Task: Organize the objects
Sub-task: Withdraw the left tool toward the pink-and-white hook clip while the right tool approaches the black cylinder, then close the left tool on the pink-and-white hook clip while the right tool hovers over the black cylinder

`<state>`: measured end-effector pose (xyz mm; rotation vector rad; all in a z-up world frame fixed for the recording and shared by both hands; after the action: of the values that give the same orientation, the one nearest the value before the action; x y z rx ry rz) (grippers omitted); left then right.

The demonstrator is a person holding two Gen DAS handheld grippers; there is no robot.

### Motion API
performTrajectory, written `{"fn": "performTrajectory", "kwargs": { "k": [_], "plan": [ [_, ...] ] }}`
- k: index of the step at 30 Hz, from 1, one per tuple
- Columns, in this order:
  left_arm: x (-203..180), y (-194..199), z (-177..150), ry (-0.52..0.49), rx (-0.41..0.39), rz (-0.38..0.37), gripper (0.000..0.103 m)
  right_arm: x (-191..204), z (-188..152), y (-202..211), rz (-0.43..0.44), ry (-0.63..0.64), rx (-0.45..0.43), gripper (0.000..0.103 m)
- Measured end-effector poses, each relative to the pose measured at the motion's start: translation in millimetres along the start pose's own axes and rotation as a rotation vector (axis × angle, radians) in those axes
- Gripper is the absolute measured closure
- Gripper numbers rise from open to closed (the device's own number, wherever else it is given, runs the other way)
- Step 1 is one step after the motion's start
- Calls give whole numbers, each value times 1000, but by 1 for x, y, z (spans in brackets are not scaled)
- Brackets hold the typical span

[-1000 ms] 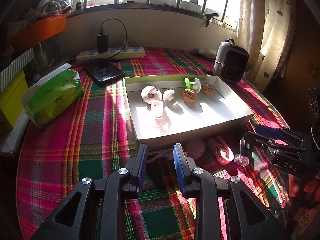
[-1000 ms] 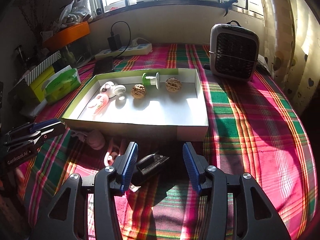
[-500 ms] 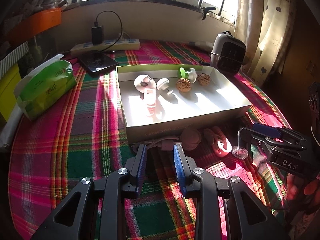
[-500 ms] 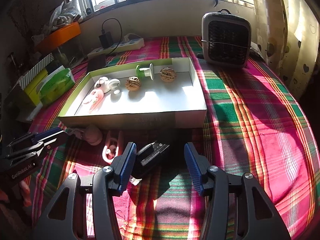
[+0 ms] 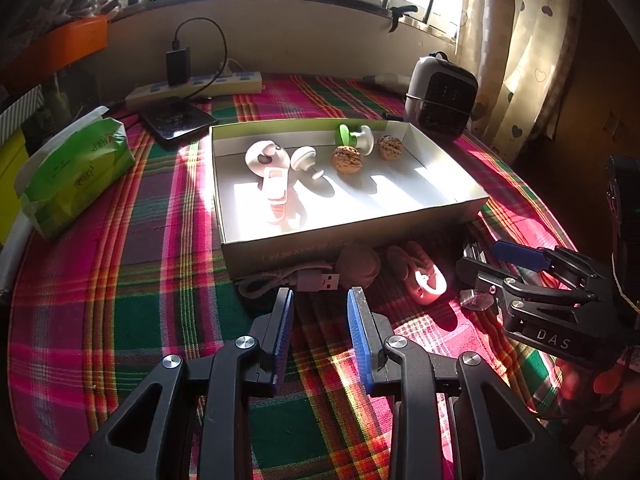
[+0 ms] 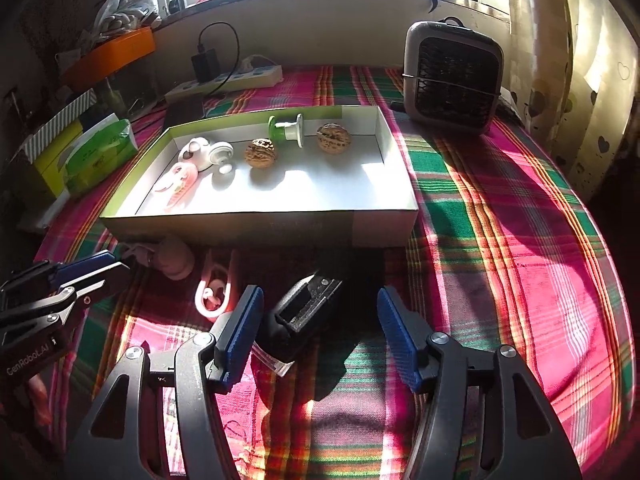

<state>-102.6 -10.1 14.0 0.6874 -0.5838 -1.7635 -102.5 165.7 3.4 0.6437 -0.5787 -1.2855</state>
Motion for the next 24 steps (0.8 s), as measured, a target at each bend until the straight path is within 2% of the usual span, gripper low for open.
{"fn": "performTrajectory", "kwargs": {
  "k": [13,18,24],
  "plan": [
    [-30,-8,-3,-32,37,-49,77,-23,-10,3,-51,-19,12,43],
    [-42,-13,-2,-43,54,-51,77,-30,-12,2,-50,-19,13,43],
    [-56,-20,1,-55,71,-49,72,-32,-12,-2,-23,21,19,43]
  ]
}}
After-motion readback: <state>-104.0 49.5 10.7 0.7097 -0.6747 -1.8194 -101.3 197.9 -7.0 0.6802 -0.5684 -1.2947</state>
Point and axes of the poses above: each gripper's, at about its wrist camera, not at the fingertips, and y roughly against the way its jaws point, x to its left, z to its top, the point moved 1 cm from there along -y, roughly the way its jaws point, and after that the axes turned 5 degrees about -x, right-handed, at the moved point
